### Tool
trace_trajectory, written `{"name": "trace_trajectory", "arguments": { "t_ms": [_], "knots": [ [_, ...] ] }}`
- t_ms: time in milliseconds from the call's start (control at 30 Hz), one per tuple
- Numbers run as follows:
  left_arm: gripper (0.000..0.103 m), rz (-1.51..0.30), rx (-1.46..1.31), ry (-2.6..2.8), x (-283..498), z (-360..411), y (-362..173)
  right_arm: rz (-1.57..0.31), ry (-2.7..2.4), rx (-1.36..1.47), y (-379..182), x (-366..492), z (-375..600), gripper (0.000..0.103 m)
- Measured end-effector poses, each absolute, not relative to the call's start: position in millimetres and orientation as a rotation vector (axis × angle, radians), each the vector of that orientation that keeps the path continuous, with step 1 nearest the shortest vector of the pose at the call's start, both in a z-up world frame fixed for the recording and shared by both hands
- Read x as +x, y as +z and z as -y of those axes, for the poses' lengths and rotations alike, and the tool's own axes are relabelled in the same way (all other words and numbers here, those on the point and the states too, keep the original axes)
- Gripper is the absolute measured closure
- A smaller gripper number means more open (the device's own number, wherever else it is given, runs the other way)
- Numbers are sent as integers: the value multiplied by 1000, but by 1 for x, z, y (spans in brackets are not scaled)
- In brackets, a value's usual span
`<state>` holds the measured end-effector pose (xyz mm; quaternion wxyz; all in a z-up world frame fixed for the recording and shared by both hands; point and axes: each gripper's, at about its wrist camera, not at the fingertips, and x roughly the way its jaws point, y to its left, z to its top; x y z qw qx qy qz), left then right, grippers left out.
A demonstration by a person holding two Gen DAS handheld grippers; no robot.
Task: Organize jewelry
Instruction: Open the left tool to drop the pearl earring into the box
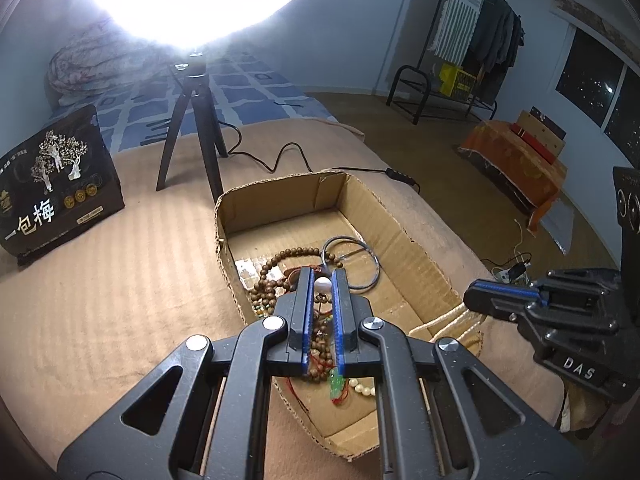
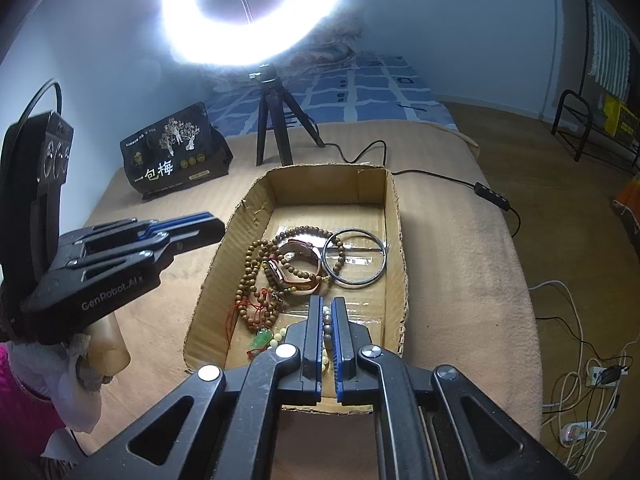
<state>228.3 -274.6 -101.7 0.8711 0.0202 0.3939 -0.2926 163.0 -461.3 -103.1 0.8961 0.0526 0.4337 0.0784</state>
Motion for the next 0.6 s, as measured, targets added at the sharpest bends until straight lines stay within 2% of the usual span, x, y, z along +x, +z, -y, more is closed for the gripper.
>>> {"name": "trace_trajectory", "arguments": {
  "t_ms": [167, 233, 267, 300, 367, 433, 500, 600],
  "knots": [
    [96, -816, 43, -602, 231, 275, -101, -899, 162, 105, -106, 164, 460, 99],
    [96, -818, 43, -592, 232, 274, -102, -896, 159, 98, -106, 163, 459, 86],
    [96, -820, 42, -588, 233, 274, -102, -891, 155, 92, -106, 162, 457, 76],
    [96, -821, 42, -584, 233, 274, -102, -890, 155, 87, -106, 162, 456, 75],
    [88, -821, 45, -571, 234, 273, -103, -892, 154, 77, -107, 161, 454, 72],
    [55, -810, 41, -560, 234, 271, -102, -891, 151, 71, -108, 161, 452, 65],
    [51, -793, 41, -551, 233, 269, -100, -880, 139, 63, -107, 160, 450, 43],
    [49, -791, 48, -543, 233, 269, -99, -865, 123, 56, -106, 159, 450, 27]
  ]
}}
